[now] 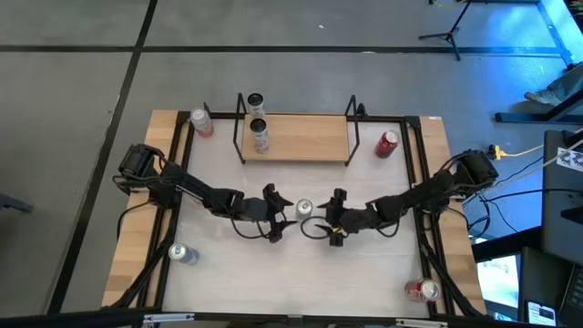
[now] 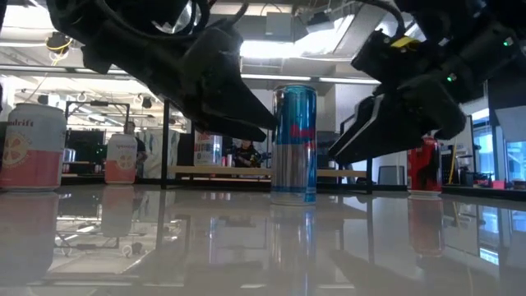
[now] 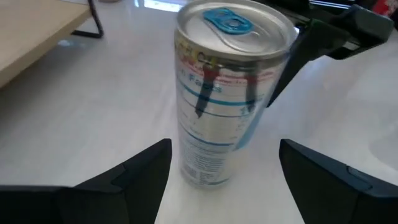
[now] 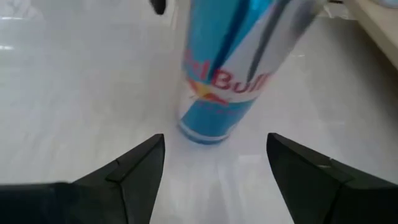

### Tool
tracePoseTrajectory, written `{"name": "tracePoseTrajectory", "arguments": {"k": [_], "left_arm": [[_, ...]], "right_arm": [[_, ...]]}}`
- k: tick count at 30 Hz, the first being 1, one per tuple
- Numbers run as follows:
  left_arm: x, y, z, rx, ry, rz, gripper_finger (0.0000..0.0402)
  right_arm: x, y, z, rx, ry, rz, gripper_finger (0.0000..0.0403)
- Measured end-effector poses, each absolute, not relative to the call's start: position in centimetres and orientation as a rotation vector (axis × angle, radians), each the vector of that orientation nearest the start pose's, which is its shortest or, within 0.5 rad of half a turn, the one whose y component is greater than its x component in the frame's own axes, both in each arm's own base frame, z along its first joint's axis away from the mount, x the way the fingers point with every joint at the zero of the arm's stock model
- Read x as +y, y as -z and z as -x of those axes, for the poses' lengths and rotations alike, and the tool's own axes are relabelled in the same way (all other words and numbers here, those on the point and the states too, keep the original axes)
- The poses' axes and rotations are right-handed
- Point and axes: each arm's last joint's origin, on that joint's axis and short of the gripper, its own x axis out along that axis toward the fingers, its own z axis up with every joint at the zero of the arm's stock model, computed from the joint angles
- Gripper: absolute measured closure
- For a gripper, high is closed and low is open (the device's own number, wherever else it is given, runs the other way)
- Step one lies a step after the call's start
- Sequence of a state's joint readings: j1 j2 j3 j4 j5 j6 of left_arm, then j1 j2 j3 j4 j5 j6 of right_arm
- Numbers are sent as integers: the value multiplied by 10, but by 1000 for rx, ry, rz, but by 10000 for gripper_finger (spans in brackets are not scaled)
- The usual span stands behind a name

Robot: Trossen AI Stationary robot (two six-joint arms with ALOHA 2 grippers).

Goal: Place canned beverage on shelf
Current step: Put the right blue soda can on the shelf

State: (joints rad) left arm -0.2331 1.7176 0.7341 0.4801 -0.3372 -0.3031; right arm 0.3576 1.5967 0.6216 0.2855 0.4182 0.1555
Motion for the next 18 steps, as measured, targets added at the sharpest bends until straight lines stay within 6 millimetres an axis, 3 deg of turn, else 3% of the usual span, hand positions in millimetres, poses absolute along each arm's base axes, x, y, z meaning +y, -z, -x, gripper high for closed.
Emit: {"name": "tracePoseTrajectory", "arguments": {"k": [4,11,18], "left_arm": [[-74,-152,-319,467,-85,175,113],[-80,-167,-313,406,-161,188,113],[-78,-146,-314,487,-244,186,113]], "right_arm": [[90,-138,-273,633,92,105,123],[90,-141,-275,598,100,94,123],[84,-146,-276,515,330,150,123]]}}
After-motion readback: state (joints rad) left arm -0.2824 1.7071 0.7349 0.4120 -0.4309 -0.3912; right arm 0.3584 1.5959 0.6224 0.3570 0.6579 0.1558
